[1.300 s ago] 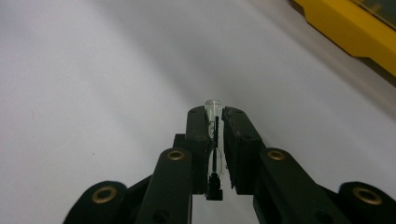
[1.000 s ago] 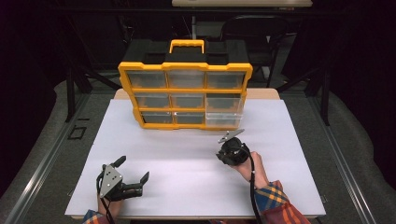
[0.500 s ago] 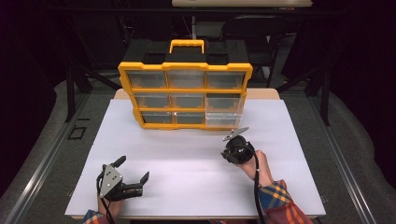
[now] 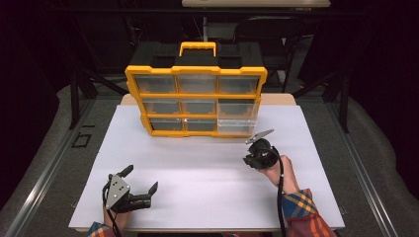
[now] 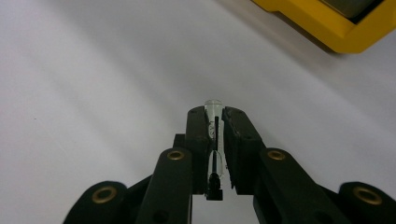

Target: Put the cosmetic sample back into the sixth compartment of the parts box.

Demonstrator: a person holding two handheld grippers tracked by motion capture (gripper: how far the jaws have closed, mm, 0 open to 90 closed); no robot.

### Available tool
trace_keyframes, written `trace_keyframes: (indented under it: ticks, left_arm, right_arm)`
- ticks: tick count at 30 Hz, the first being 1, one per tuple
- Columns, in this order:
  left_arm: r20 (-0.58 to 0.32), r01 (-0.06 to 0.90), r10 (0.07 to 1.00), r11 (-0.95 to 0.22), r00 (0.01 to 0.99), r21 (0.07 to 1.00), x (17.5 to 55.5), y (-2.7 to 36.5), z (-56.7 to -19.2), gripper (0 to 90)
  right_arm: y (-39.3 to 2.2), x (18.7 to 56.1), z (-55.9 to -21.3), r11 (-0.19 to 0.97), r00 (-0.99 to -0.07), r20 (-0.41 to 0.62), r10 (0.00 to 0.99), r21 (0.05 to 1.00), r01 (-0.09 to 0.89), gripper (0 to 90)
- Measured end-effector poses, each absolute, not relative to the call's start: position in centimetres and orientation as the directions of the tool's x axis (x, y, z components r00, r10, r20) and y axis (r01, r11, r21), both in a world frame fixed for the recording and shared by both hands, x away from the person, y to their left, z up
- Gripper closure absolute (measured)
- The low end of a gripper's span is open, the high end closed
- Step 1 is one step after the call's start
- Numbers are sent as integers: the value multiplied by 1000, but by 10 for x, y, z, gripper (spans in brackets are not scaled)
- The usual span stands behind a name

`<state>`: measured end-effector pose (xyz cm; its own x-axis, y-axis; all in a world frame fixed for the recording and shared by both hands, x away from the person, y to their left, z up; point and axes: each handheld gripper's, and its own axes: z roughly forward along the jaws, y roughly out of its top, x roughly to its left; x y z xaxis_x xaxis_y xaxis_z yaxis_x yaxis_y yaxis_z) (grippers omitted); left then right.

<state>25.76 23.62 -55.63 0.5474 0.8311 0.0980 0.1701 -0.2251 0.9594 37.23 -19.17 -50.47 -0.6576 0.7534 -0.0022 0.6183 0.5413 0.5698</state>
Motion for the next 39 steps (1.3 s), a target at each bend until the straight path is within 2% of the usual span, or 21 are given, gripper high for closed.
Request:
trace_keyframes:
  ticks: [7,16,21,34,39]
  left_arm:
    - [102,168,827,-230,552,959,257,235,-556,0]
    - [104,165,829,-230,550,959,256,234,-556,1]
    - [105,161,827,-229,552,960,256,235,-555,1]
    - [103,160,826,-227,554,961,255,235,-555,1]
    - [102,158,826,-224,555,962,255,234,-555,1]
  right_arm:
    - [-202,378,-501,550,-649,0,761,530,646,805]
    - [-218,386,-497,530,-612,-19,791,522,668,804]
    - [-227,393,-494,525,-613,13,790,501,688,804]
    - [-242,411,-484,554,-607,-23,794,437,708,805]
    - [-246,419,-485,545,-602,-4,798,430,720,805]
